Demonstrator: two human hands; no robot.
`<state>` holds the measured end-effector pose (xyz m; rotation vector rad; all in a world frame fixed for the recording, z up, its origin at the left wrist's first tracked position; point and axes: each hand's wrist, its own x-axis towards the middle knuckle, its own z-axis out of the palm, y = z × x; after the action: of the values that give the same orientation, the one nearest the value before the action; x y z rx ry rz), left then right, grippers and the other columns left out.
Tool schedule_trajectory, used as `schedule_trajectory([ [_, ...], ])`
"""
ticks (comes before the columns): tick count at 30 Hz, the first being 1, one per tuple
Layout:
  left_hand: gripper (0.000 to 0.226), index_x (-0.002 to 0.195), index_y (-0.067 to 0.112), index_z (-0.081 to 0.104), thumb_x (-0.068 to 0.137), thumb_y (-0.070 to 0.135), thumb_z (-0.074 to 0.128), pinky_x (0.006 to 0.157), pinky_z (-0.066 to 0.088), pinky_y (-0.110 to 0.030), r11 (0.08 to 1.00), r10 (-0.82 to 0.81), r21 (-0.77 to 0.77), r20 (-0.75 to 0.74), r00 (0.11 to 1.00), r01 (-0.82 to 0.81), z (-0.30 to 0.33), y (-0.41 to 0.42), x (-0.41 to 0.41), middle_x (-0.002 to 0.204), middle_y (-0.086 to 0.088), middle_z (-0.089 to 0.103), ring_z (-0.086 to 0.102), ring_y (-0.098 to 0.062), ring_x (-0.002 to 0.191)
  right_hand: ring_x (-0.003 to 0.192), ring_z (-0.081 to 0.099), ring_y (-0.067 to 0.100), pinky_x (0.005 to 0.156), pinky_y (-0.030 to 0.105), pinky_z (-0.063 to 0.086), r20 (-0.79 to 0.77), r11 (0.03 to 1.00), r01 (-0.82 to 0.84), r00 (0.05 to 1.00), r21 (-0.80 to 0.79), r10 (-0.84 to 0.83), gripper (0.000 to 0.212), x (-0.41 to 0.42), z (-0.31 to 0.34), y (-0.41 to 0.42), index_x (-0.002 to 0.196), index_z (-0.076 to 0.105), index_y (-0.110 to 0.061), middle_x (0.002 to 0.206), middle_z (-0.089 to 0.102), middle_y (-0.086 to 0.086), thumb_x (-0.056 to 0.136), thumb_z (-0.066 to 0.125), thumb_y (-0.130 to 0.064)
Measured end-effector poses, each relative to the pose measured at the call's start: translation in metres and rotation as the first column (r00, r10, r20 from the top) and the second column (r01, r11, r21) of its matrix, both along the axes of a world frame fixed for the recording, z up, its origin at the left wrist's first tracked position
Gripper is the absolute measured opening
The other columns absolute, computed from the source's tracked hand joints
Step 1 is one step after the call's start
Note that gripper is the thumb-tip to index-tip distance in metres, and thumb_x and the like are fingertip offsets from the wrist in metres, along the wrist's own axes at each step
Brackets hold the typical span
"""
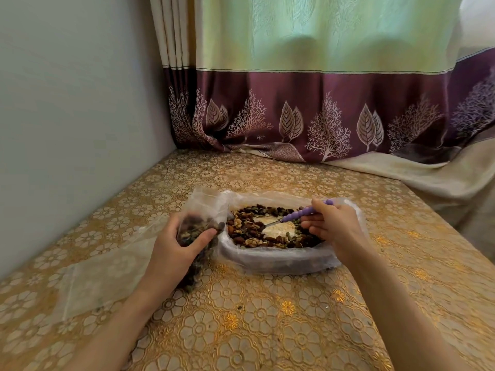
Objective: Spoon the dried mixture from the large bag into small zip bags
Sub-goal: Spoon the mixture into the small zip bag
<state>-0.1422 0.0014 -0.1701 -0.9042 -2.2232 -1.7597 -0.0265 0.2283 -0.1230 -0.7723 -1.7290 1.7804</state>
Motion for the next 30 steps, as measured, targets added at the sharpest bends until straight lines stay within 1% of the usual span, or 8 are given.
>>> schedule_trajectory([
  [3, 0.035, 0.093, 0.038, 0.053, 0.062, 0.045, 0.067, 0.066, 0.038, 0.003, 1.000, 0.002, -0.022, -0.001, 1.000, -0.002, -0.001, 0.001, -0.001, 0.096, 0.015, 0.060, 0.051, 0.021, 0.085, 0.053, 0.060, 0.010, 0.046, 0.014, 0.048, -0.011, 0.997, 0.045, 0.999, -0.061, -0.046, 0.033, 0.002, 0.001, 0.000, 0.071, 0.063, -0.003, 0.059, 0.070, 0.006, 0.097, 0.046, -0.013],
  [7, 0.049, 0.103, 0.034, 0.053, 0.058, 0.053, 0.065, 0.064, 0.041, 0.000, 0.998, 0.001, -0.055, 0.027, 1.000, 0.000, -0.003, 0.000, -0.001, 0.100, 0.018, 0.058, 0.053, 0.016, 0.088, 0.059, 0.060, 0.014, 0.048, 0.016, 0.047, -0.052, 0.995, 0.066, 0.996, -0.073, -0.070, 0.032, 0.003, 0.003, 0.000, 0.072, 0.061, -0.004, 0.070, 0.073, 0.012, 0.098, 0.045, -0.013],
  [9, 0.053, 0.105, 0.036, 0.051, 0.057, 0.055, 0.064, 0.064, 0.042, -0.004, 0.997, -0.002, -0.074, 0.041, 0.999, 0.005, -0.002, 0.000, 0.000, 0.101, 0.020, 0.057, 0.052, 0.012, 0.089, 0.055, 0.060, 0.013, 0.047, 0.016, 0.048, -0.069, 0.992, 0.078, 0.994, -0.096, -0.085, 0.030, 0.003, 0.004, 0.000, 0.074, 0.060, -0.004, 0.067, 0.072, 0.011, 0.098, 0.045, -0.012],
  [12, 0.051, 0.101, 0.041, 0.049, 0.055, 0.056, 0.064, 0.063, 0.042, -0.006, 0.996, -0.012, -0.086, 0.056, 0.998, 0.016, -0.001, 0.001, 0.001, 0.098, 0.023, 0.055, 0.050, 0.014, 0.087, 0.048, 0.060, 0.010, 0.046, 0.015, 0.049, -0.098, 0.989, 0.092, 0.990, -0.116, -0.103, 0.027, 0.004, 0.006, 0.000, 0.078, 0.061, 0.000, 0.056, 0.069, 0.006, 0.098, 0.046, -0.011],
  [14, 0.047, 0.098, 0.043, 0.048, 0.055, 0.054, 0.065, 0.062, 0.042, -0.006, 0.995, -0.014, -0.097, 0.058, 0.998, 0.020, 0.000, 0.001, 0.001, 0.097, 0.024, 0.054, 0.050, 0.013, 0.086, 0.052, 0.062, 0.012, 0.049, 0.017, 0.051, -0.127, 0.987, 0.093, 0.986, -0.133, -0.110, 0.026, 0.005, 0.008, 0.000, 0.083, 0.062, 0.002, 0.062, 0.068, 0.010, 0.097, 0.047, -0.012],
  [21, 0.064, 0.109, 0.033, 0.050, 0.052, 0.060, 0.064, 0.067, 0.042, -0.009, 0.992, -0.013, -0.123, 0.051, 0.999, 0.020, -0.002, 0.001, -0.001, 0.100, 0.021, 0.055, 0.050, 0.008, 0.090, 0.051, 0.063, 0.011, 0.049, 0.016, 0.052, -0.282, 0.989, -0.003, 0.959, -0.146, -0.039, 0.033, 0.008, 0.033, -0.011, 0.074, 0.064, -0.002, 0.057, 0.067, 0.005, 0.098, 0.049, -0.020],
  [25, 0.056, 0.099, 0.042, 0.047, 0.050, 0.062, 0.064, 0.060, 0.045, -0.007, 0.993, -0.031, -0.115, 0.056, 0.998, 0.038, -0.003, 0.001, -0.001, 0.099, 0.020, 0.056, 0.051, 0.008, 0.089, 0.051, 0.064, 0.012, 0.049, 0.016, 0.052, -0.338, 0.992, -0.074, 0.941, -0.101, 0.036, 0.031, 0.010, 0.044, -0.031, 0.072, 0.064, -0.001, 0.057, 0.067, 0.007, 0.096, 0.052, -0.019],
  [30, 0.058, 0.104, 0.039, 0.049, 0.052, 0.059, 0.067, 0.062, 0.045, -0.006, 0.994, -0.035, -0.099, 0.063, 0.997, 0.041, -0.004, 0.000, -0.002, 0.098, 0.020, 0.058, 0.054, 0.009, 0.089, 0.058, 0.066, 0.016, 0.055, 0.018, 0.055, -0.361, 0.979, -0.177, 0.910, 0.105, 0.203, 0.033, 0.005, 0.044, -0.062, 0.069, 0.066, -0.003, 0.065, 0.072, 0.009, 0.096, 0.052, -0.016],
])
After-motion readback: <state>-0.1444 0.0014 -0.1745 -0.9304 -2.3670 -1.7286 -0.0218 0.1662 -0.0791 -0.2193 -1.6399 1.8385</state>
